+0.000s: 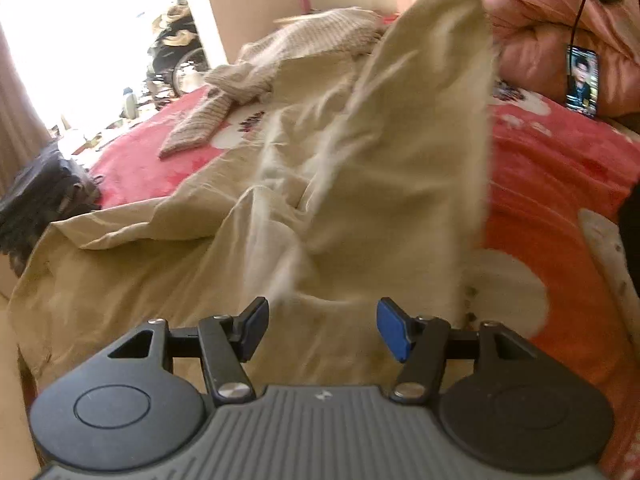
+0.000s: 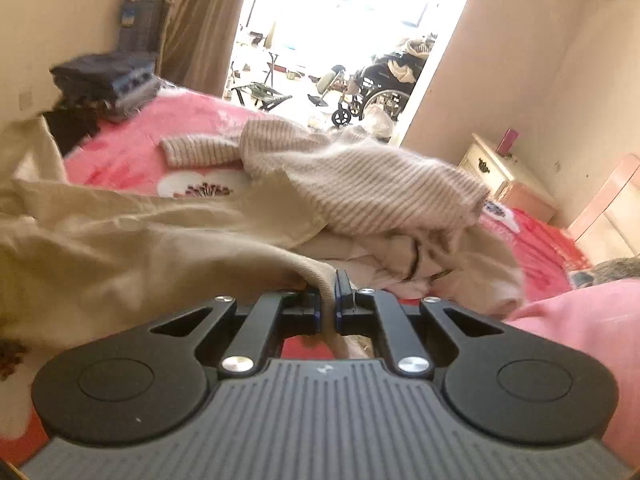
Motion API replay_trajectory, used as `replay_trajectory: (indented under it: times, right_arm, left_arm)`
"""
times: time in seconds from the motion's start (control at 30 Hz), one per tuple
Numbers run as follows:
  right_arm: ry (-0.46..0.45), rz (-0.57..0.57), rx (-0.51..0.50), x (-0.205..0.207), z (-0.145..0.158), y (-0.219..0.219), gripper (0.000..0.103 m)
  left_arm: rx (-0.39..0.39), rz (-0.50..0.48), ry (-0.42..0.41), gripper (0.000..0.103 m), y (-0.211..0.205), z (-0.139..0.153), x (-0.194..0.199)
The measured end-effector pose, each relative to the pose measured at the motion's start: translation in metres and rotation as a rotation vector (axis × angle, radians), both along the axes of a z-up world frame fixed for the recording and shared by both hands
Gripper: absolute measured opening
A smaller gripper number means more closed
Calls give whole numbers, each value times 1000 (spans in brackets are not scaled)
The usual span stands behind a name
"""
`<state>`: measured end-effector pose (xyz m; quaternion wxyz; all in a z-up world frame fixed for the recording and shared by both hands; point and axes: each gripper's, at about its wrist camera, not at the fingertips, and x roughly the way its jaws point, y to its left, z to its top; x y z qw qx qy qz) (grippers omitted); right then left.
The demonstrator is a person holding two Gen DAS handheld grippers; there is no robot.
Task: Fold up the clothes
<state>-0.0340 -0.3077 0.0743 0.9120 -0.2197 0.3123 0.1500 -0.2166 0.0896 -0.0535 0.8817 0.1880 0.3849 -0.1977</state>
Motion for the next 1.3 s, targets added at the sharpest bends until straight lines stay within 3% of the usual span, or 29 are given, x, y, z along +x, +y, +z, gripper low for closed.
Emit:
replay_trajectory:
  times: [0.23, 0.37, 0.47, 0.57, 0.63, 0.67, 0.8, 0.87, 0.97, 1.03, 1.1, 1.13, 1.23, 1.3]
  right_arm:
    - [278, 22, -132, -29, 29, -41, 5]
    - [452, 43, -421, -37, -44, -34, 6]
    - [397, -17, -549, -36, -70, -34, 19]
    - [313, -128, -495, -32, -60, -47, 38]
    - [256, -211, -380, -36, -44, -62, 52]
    - [227, -252, -323, -38, -36, -70, 53]
    - [162, -399, 63, -60, -9, -103, 56]
    - [108, -484, 131, -69, -8, -113, 56]
    - [28, -540, 108, -79, -16, -121, 59]
    - [10, -554, 172, -85, -17, -131, 66]
    - [-9, -500, 135, -87, -22, -130, 74]
    - [11, -461, 47, -85, -29, -124, 84]
    - [204, -311, -244, -80, -63, -111, 85]
    - [289, -306, -299, -84, -74, -117, 85]
  left_arm:
    - [-30, -117, 175, 69, -3, -12, -13]
    - [-11, -174, 240, 69, -11, -26, -22]
    - [6, -185, 270, 68, -14, -35, -27]
    - [48, -203, 255, 65, -24, -39, -34]
    - [62, -217, 242, 62, -30, -39, -38]
    - [67, -225, 237, 61, -33, -39, -39]
    - [103, -266, 206, 58, -49, -42, -42]
    - [126, -280, 190, 56, -56, -45, -42]
    - [165, -291, 159, 53, -66, -49, -41]
    - [177, -282, 147, 41, -71, -50, -39]
    - [183, -271, 144, 32, -74, -52, -35]
    - [184, -266, 146, 28, -75, -53, -33]
    - [181, -259, 154, 22, -76, -54, -30]
    - [180, -253, 161, 21, -76, -54, -30]
